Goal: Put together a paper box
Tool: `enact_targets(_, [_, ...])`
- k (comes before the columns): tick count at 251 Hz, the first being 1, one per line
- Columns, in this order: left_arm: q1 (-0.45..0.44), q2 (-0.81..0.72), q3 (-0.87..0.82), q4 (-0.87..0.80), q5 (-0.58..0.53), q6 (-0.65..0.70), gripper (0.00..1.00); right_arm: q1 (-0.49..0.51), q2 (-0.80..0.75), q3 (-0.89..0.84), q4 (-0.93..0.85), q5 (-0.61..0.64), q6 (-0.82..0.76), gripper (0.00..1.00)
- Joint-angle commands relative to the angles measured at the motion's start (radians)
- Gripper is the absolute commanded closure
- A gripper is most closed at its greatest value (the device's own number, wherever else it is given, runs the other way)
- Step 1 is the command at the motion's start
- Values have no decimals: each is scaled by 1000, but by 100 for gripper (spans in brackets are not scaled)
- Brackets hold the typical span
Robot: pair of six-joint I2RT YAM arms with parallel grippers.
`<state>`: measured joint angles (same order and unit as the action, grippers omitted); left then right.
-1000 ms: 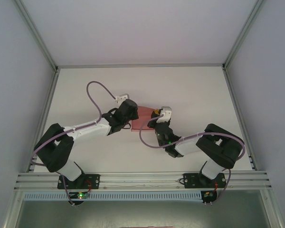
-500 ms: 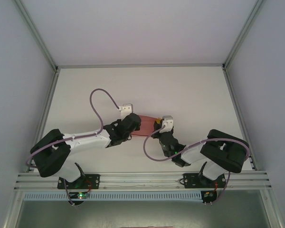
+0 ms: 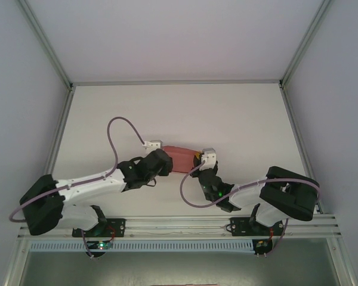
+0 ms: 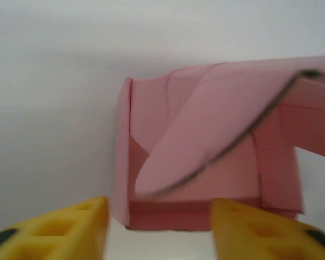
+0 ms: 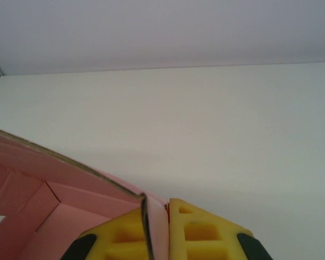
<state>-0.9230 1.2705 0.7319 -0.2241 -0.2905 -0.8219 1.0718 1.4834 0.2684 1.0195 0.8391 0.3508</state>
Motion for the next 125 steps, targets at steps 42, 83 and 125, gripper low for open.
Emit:
enact_targets(42, [2,-170,108,-282,-27,-19,0,28,76,-3,-162,-20,-85,100])
enact_targets(83, [113,-160,200,-367,0,-61,0,48,120,9,-149,-7,-130,100])
enact_targets(125, [320,-122,158,-249,181,-83,0,53,135,-8,-83,-75,-211,100])
